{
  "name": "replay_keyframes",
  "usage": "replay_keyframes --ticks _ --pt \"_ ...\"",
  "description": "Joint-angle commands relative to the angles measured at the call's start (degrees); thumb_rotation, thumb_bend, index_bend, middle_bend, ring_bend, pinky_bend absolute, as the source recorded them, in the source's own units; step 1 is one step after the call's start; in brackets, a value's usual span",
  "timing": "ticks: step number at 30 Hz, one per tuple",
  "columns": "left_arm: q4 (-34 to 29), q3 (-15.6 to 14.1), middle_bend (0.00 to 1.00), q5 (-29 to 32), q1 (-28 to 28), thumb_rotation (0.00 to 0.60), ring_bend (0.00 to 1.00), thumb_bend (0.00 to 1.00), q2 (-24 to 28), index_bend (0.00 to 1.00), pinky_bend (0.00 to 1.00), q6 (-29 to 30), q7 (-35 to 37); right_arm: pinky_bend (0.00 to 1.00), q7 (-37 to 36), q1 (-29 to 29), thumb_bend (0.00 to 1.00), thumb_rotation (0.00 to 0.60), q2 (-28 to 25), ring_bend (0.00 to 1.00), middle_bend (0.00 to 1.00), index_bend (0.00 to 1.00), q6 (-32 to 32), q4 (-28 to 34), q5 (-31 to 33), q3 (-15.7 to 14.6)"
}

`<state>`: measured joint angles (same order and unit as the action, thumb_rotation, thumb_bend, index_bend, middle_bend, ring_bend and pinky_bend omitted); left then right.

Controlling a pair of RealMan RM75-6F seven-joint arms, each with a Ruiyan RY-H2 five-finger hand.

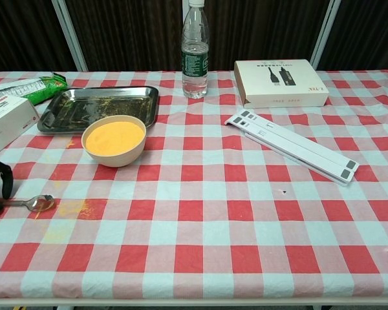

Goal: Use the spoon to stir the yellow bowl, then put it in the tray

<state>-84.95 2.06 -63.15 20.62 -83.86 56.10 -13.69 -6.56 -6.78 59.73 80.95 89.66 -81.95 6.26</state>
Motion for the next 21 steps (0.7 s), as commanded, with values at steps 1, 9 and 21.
replay_keyframes --ticks 1,9,21 --pt "0.0 -0.1 1.00 0.3 0.1 0.600 0.99 0.39 0.1 0.59 1.00 -0.3 -0.1 0.10 0.0 0.0 0.13 0.600 0.0 0.00 0.12 0.08 -0.1 0.0 0.1 0.0" --pt "0.3 -0.2 1.00 1.1 0.6 0.600 0.99 0.43 0.0 0.59 1.00 -0.9 -0.2 0.10 -0.1 0.0 0.13 0.600 0.1 0.00 0.13 0.08 -0.2 -0.1 0.2 -0.1" --pt "-3.0 2.2 1.00 -0.5 1.4 0.600 0.99 0.46 3.1 0.61 1.00 3.1 -0.8 0.10 -0.3 0.2 0.13 0.600 -0.1 0.00 0.13 0.08 0.4 -0.2 0.0 0.0"
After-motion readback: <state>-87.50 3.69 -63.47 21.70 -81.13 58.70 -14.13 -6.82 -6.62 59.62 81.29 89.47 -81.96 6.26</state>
